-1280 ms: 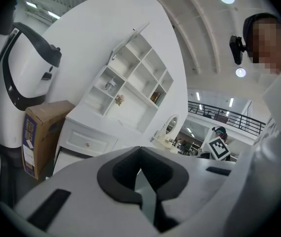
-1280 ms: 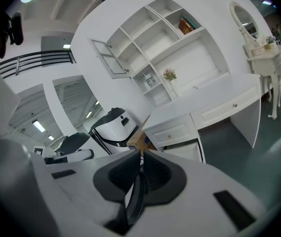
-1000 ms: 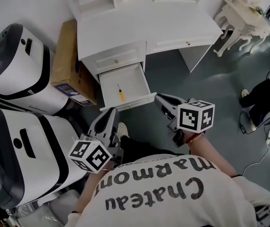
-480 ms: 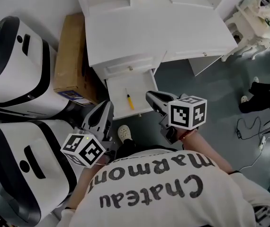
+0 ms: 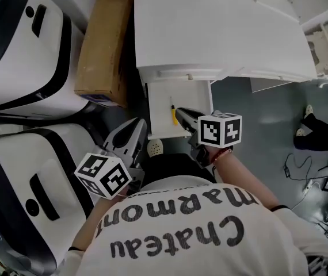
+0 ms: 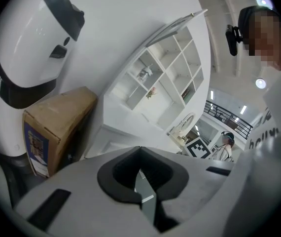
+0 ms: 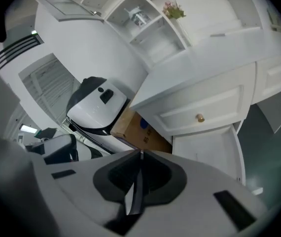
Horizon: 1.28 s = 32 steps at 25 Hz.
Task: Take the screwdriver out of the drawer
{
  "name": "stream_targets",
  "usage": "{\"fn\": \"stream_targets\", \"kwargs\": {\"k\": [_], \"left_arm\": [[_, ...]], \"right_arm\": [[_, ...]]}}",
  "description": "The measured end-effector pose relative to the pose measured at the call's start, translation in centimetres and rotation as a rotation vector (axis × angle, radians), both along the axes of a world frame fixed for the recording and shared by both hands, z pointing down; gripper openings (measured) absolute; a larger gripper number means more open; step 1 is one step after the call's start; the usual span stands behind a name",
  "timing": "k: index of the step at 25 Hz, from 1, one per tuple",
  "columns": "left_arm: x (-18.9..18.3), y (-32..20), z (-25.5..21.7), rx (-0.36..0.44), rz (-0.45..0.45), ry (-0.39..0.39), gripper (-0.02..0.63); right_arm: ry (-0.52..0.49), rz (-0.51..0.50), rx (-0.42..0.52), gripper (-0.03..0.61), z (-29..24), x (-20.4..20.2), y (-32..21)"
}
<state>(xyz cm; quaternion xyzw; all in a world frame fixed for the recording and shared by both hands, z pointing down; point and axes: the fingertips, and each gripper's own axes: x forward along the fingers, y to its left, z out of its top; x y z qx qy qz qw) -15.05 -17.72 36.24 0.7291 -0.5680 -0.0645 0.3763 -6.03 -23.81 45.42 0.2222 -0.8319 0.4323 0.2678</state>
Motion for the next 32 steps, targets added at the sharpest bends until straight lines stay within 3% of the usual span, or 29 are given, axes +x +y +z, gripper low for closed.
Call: {"fn": "stream_targets", "kwargs": {"k": [6, 9, 14, 18, 24, 32], "left_arm": [[-2.4, 0.7, 6.2, -0.116, -0.047, 0.079, 0.023], [-3.1, 0.4, 8.6, -0.142, -0.048, 0.101, 0.022], [-2.1, 0.4, 11.9, -0.179, -0.031, 0.144, 0.023], [-1.4, 1.0, 14.9, -0.230, -0.052, 0.182, 0.023], [-3.0, 1.4, 17.7, -0.294, -0.133, 0.197, 0.022], [-5.6, 1.9, 19.9, -0.342, -0.284, 0.181, 0.023]], "right_arm": [[0.123, -0.064, -0.059, 0.038, 9.1, -2.3, 0.5], [0.202, -0.078, -0.020, 0.038, 13.1, -2.5, -0.3], [0.387, -0.158, -0.013, 0.038, 19.2, -1.2, -0.3], [0.435, -0.220, 0.000, 0.038, 21.7, -0.7, -0.5], [0.488, -0.296, 0.008, 0.038, 25.3, -0.2, -1.3], [0.673, -0.461, -0.041, 0.040, 31.8, 3.4, -1.3]]}}
